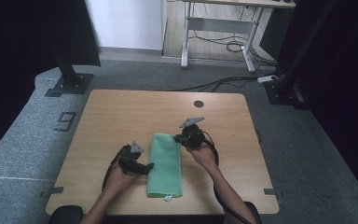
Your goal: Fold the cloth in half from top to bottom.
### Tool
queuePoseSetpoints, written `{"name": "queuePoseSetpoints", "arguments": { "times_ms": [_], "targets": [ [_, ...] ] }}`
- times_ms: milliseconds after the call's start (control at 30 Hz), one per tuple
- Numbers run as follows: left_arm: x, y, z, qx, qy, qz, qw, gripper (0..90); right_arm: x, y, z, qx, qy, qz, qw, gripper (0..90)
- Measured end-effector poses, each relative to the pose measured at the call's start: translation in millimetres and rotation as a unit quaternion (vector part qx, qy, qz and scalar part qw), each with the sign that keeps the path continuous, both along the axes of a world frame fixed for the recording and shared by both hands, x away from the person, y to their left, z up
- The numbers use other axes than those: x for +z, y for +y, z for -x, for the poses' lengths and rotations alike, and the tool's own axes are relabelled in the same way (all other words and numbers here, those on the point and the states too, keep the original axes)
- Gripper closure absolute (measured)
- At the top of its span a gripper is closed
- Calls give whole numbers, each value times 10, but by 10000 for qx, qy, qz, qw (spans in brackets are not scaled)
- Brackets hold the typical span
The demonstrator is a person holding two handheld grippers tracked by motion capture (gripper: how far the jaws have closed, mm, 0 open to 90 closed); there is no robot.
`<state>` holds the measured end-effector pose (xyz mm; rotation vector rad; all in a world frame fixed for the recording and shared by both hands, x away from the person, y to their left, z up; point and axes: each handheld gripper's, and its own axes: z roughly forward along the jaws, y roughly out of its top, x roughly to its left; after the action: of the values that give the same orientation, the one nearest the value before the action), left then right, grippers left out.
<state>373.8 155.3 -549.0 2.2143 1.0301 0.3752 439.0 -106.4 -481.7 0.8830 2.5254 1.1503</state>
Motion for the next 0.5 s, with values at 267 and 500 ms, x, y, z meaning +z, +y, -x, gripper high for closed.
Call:
{"name": "queuePoseSetpoints", "arguments": {
  "times_ms": [267, 500],
  "targets": [
    [1, -2, 3, 15, 2, 0, 10000, 27, 147, -109, 329, 335, -92, -237, 9991, 850],
    [1, -3, 3, 28, 2, -7, 10000, 25, 167, -173, 535, 522, -100, -356, 9979, 850]
  ]
}}
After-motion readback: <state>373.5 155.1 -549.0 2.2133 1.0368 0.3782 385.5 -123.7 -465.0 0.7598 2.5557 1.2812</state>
